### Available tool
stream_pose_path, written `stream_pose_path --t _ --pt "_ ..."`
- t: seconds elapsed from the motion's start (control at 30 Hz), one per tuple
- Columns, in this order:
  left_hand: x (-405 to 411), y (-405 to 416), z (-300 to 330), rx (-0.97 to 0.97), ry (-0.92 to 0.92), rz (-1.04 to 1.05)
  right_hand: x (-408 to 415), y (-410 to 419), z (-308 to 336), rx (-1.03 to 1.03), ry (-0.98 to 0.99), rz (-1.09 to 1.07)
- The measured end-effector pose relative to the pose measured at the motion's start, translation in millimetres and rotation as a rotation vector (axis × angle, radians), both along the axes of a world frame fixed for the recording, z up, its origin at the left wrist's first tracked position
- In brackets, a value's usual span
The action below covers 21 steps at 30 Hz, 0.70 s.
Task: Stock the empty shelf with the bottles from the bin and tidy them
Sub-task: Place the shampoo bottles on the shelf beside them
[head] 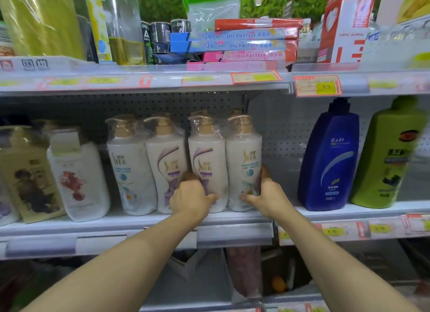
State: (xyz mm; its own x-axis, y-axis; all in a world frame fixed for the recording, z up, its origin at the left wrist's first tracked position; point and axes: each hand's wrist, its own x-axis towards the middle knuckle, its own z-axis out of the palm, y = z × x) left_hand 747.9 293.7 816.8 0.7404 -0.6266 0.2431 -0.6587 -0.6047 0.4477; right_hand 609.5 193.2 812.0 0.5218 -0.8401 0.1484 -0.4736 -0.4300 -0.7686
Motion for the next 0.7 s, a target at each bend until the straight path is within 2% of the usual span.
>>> stream_pose_path --t 0.13,0.4,0.7 --pt "-1.5 2.2 -1.9 -0.058 -0.013 -0.004 -0.4 -0.6 -6.6 -0.022 0.139 -0.064" --pt "-3.8 -3.5 -0.4 -0.091 0.039 -0.035 13.3 0.9 -15.5 -0.073 0.19 -0.121" --pt "6.1 10.9 -6.1 0.089 -0.124 -0.095 5.5 18.0 -9.1 -0.311 0.41 -0.16"
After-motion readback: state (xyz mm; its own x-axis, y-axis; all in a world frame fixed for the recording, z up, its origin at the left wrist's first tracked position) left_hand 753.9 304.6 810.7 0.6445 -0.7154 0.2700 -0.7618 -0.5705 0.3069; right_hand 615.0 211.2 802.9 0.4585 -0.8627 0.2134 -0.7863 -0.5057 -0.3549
